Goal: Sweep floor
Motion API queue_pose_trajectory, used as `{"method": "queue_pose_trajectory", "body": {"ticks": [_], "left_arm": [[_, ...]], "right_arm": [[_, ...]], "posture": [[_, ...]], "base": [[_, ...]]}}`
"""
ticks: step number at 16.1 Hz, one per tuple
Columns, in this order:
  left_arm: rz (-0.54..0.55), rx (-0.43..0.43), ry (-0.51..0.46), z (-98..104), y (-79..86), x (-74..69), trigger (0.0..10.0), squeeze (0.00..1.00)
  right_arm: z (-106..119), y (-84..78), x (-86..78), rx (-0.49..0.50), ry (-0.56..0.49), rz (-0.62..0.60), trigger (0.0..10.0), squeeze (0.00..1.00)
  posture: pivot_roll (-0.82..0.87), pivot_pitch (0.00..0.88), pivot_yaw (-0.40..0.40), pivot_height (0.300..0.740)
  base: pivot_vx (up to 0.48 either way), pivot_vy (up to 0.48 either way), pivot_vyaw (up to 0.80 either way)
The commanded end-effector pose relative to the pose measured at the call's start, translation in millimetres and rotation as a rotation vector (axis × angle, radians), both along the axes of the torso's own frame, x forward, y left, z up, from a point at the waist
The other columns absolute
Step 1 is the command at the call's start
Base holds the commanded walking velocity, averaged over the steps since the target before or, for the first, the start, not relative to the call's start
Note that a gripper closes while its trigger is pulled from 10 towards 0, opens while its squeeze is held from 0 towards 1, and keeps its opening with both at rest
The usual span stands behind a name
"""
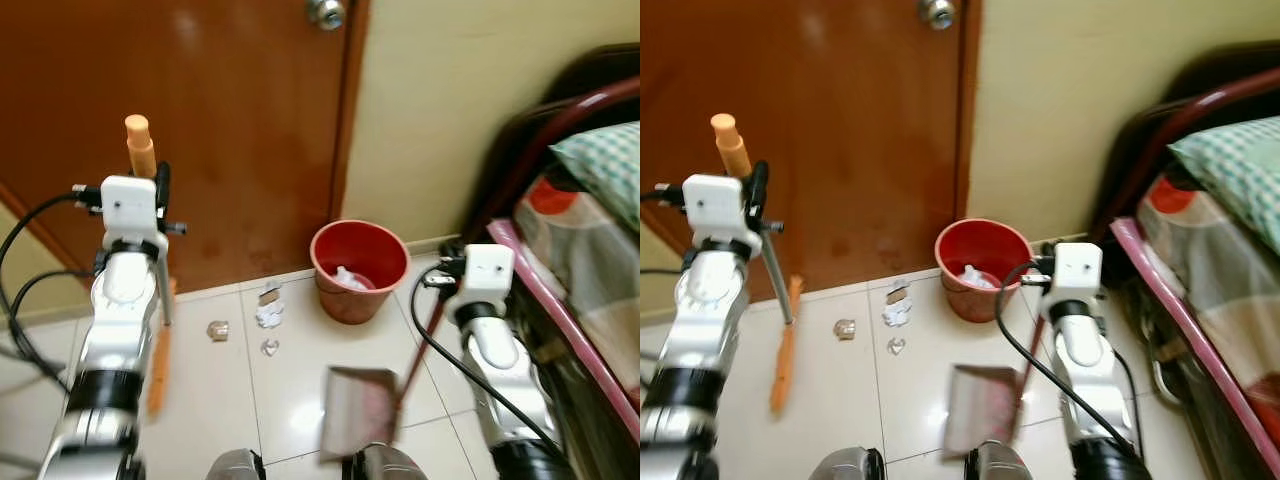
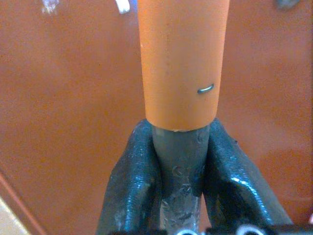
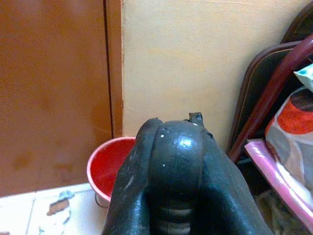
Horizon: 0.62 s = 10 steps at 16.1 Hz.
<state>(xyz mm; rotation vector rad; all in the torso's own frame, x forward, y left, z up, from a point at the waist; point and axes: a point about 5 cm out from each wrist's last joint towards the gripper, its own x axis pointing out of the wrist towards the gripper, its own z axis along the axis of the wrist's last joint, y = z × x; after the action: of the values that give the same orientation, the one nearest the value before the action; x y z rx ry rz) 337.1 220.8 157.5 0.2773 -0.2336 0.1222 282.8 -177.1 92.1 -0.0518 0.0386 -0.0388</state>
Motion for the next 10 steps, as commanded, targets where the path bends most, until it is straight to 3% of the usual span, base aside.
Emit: {"method": "queue_pose_trajectory", "body": {"ticks": [1,4,7,10], "left_arm": [[-0.033,0.045,-0.070,13.7,-8.7,7.2,10.0,0.00],[-0.075,0.064,0.042,-5.4,-24.0,28.2,10.0,0.00],[-0.069,0.098,0.174,-32.4,-24.3,28.9,10.0,0.00],[-0.124,0.131,0.211,-37.7,-46.1,33.7,10.0,0.00]], "right_arm": [[12.5,-2.5,0.4,-0.001,-0.047,-0.004,10.0,0.00],[15.2,-10.8,-9.6,-0.016,-0.039,-0.021,10.0,0.00],[19.7,-13.7,-18.6,-0.024,-0.038,-0.032,10.0,0.00],[20.3,-15.7,-22.8,-0.029,-0.028,-0.032,10.0,0.00]], "posture": [[-0.09,0.149,-0.025,0.740],[-0.14,0.167,-0.031,0.740],[-0.19,0.177,-0.037,0.740],[-0.20,0.175,-0.044,0.740]], "base": [[0.000,0.000,0.00],[0.000,0.000,0.00],[0.000,0.000,0.00],[0.000,0.000,0.00]]}}
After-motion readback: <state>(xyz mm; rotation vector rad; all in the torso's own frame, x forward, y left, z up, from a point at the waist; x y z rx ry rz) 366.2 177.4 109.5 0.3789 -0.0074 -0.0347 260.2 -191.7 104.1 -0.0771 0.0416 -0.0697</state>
